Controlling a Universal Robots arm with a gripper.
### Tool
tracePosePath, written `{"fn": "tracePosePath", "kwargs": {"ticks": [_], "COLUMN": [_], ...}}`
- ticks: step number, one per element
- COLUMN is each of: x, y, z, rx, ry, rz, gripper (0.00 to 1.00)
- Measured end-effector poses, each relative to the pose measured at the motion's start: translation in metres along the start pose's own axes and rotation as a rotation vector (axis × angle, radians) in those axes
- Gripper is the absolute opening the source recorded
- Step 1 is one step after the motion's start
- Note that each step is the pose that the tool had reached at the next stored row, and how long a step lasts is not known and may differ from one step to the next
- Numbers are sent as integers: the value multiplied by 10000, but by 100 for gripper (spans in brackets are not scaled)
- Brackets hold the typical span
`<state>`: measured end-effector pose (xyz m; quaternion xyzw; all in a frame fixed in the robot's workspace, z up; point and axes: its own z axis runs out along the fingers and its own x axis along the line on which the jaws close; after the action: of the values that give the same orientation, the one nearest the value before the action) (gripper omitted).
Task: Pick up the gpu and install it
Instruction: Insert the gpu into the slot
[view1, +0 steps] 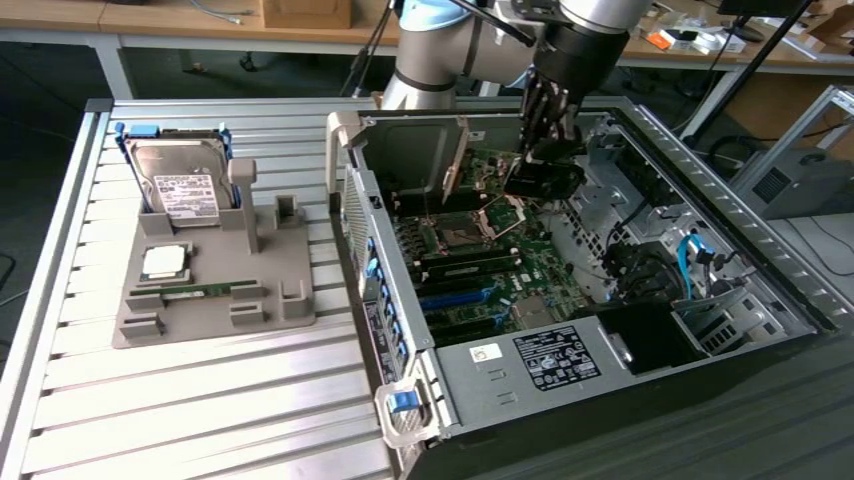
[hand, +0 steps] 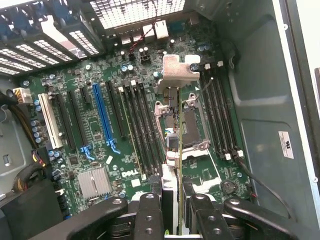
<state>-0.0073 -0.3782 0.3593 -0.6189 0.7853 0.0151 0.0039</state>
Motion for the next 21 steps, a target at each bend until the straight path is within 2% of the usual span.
{"fn": "tracePosePath", "kwargs": {"ticks": [21], "x": [0], "y": [0], "z": [4], "rx": [-24], "ry": [18], "rz": [-943], "gripper": [27]}}
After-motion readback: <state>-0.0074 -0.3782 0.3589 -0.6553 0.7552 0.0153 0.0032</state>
